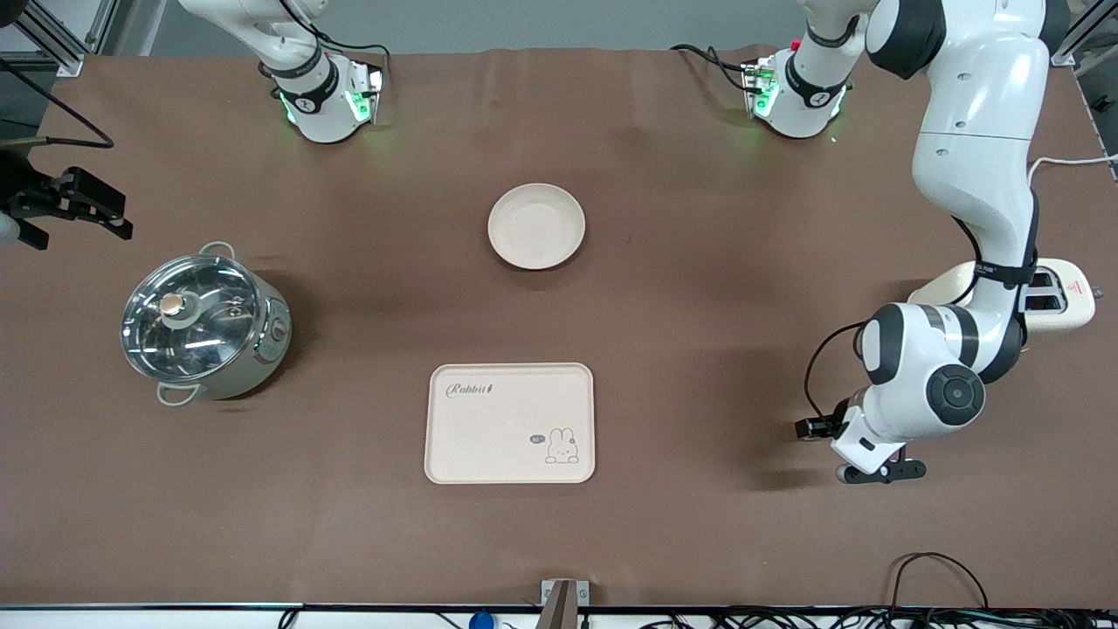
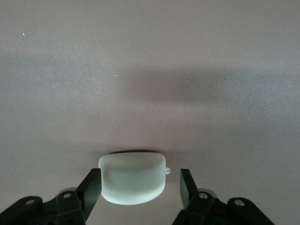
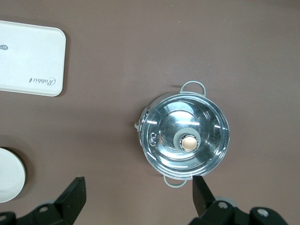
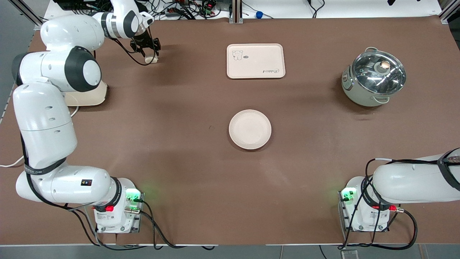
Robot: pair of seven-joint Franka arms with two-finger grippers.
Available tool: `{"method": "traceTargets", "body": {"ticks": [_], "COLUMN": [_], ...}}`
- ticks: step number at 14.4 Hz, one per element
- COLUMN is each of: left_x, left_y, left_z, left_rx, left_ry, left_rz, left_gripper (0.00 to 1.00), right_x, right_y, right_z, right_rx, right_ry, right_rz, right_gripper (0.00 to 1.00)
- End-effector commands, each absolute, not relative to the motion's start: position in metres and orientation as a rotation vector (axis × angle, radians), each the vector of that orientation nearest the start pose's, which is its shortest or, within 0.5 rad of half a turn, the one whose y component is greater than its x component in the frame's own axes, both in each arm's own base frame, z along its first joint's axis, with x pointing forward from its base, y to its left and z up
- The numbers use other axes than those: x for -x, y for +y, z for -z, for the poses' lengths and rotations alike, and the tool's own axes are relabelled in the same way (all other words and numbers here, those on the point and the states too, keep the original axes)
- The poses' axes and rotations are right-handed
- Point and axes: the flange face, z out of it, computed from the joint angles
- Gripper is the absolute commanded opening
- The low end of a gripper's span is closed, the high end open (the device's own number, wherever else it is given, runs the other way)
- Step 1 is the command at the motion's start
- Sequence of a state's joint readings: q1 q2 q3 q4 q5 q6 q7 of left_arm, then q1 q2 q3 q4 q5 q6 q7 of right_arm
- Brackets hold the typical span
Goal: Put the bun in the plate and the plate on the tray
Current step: 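Reach the left gripper down to the white bun and grasp it, then lift the bun with the left gripper and carry it over the plate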
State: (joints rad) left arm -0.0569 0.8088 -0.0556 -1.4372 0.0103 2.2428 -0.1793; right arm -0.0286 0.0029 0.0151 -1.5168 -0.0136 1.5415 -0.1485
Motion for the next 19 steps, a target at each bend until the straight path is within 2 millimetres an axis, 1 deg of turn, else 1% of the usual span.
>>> {"method": "traceTargets", "body": {"ticks": [1,3,4,5,6,7,8,9,10,11,12,13,14,15,16,17,19], "left_x": [-0.725,-0.723,-0.723,-0.721,-0.721,-0.721,-0.721,-0.722,-0.722,-0.721,-0.719,-0.716,-0.712,-0.705,-0.697,-0.685,-0.652], "left_y": [-0.067,-0.066,-0.066,-0.065,-0.059,-0.056,-0.057,-0.057,-0.06,-0.066,-0.071,-0.081,-0.099,-0.13,-0.158,-0.196,-0.279], "left_z": [-0.201,-0.19,-0.19,-0.187,-0.188,-0.19,-0.193,-0.195,-0.203,-0.212,-0.23,-0.246,-0.263,-0.276,-0.283,-0.293,-0.302], "left_rx": [3.169,3.17,3.169,3.169,3.168,3.168,3.168,3.169,3.167,3.166,3.162,3.158,3.155,3.151,3.143,3.129,3.1], "left_ry": [-0.144,-0.149,-0.149,-0.152,-0.161,-0.169,-0.164,-0.161,-0.152,-0.145,-0.144,-0.14,-0.12,-0.112,-0.152,-0.207,-0.297], "left_rz": [0.027,0.019,0.017,0.002,0.0,0.0,0.002,0.007,0.008,-0.014,-0.026,-0.05,-0.067,-0.082,-0.104,-0.117,-0.141], "left_gripper": [0.73,0.67,0.62,0.54,0.44,0.32,0.22,0.14,0.12,0.12,0.12,0.12,0.12,0.12,0.12,0.13,0.13], "right_x": [-0.549,-0.55,-0.55,-0.551,-0.551,-0.551,-0.55,-0.55,-0.55,-0.55,-0.55,-0.551,-0.551,-0.551,-0.551,-0.551,-0.552], "right_y": [-0.013,-0.012,-0.011,-0.011,-0.013,-0.01,-0.009,-0.007,-0.007,-0.007,-0.006,-0.007,-0.008,-0.007,-0.006,-0.007,-0.008], "right_z": [-0.646,-0.647,-0.647,-0.644,-0.644,-0.646,-0.647,-0.647,-0.647,-0.647,-0.647,-0.646,-0.646,-0.646,-0.646,-0.646,-0.646], "right_rx": [3.142,3.142,3.14,3.14,3.136,3.146,3.147,3.145,3.144,3.144,3.147,3.147,3.145,3.144,3.144,3.144,3.141], "right_ry": [-0.219,-0.222,-0.222,-0.224,-0.217,-0.226,-0.234,-0.234,-0.231,-0.231,-0.239,-0.236,-0.234,-0.236,-0.239,-0.236,-0.231], "right_rz": [0.028,0.038,0.038,0.031,0.034,0.035,0.037,0.032,0.03,0.032,0.034,0.035,0.035,0.035,0.035,0.035,0.038], "right_gripper": [1.0,1.0,1.0,1.0,1.0,1.0,1.0,1.0,1.0,1.0,1.0,1.0,1.0,1.0,1.0,1.0,1.0]}}
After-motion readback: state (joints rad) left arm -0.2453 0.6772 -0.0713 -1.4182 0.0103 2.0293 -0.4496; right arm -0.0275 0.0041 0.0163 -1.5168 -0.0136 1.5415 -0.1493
